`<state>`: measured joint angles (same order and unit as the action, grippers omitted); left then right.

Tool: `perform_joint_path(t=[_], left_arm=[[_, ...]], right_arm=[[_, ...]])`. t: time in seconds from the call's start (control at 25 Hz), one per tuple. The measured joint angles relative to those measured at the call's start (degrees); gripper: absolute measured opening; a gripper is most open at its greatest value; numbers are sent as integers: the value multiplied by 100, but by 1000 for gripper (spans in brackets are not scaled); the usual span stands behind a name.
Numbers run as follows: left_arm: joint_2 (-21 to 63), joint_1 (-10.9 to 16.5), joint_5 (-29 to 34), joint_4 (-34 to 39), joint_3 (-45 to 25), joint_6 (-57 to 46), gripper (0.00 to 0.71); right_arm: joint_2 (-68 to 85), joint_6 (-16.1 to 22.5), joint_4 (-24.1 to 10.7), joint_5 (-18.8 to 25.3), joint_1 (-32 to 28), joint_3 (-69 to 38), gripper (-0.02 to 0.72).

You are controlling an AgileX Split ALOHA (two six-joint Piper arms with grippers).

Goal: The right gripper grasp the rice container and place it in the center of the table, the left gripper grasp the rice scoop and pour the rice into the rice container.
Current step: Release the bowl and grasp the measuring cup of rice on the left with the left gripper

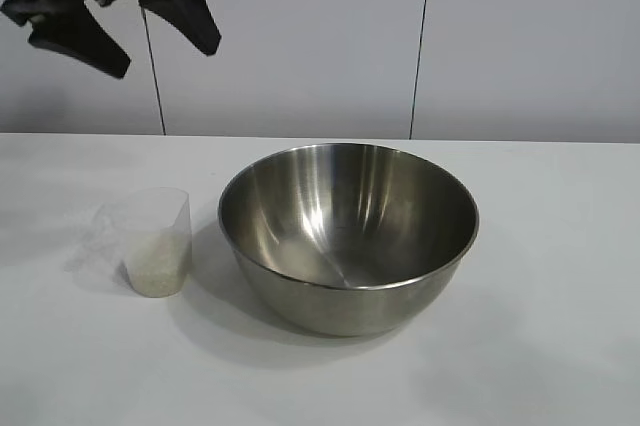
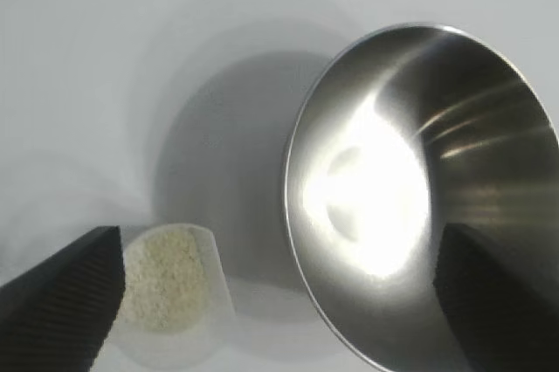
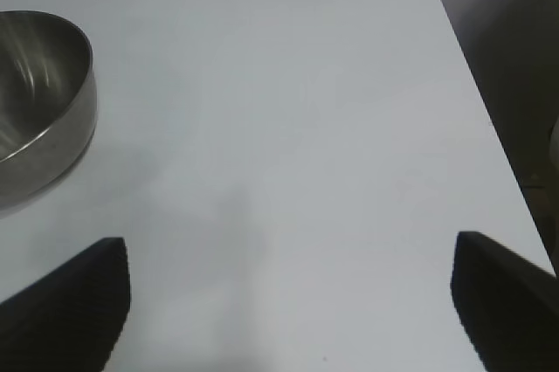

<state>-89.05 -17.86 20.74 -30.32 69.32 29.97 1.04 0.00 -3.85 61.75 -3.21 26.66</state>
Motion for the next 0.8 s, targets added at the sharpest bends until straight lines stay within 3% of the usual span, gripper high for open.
perform_joint_path(t=[0.2,0.32,0.56,0.8], left_arm=[[522,-367,-2418,-269,-1277,959,637],[603,-554,-3523,-294,-1868,1200,633],[603,-562,-4657,-374,-2326,1045,633],[603,-562,-5924,-104,-2379,-667,631]], right_arm=[[0,0,0,0,0,0,694],[0,0,0,0,0,0,694],[0,0,0,0,0,0,694],[0,0,0,0,0,0,694]])
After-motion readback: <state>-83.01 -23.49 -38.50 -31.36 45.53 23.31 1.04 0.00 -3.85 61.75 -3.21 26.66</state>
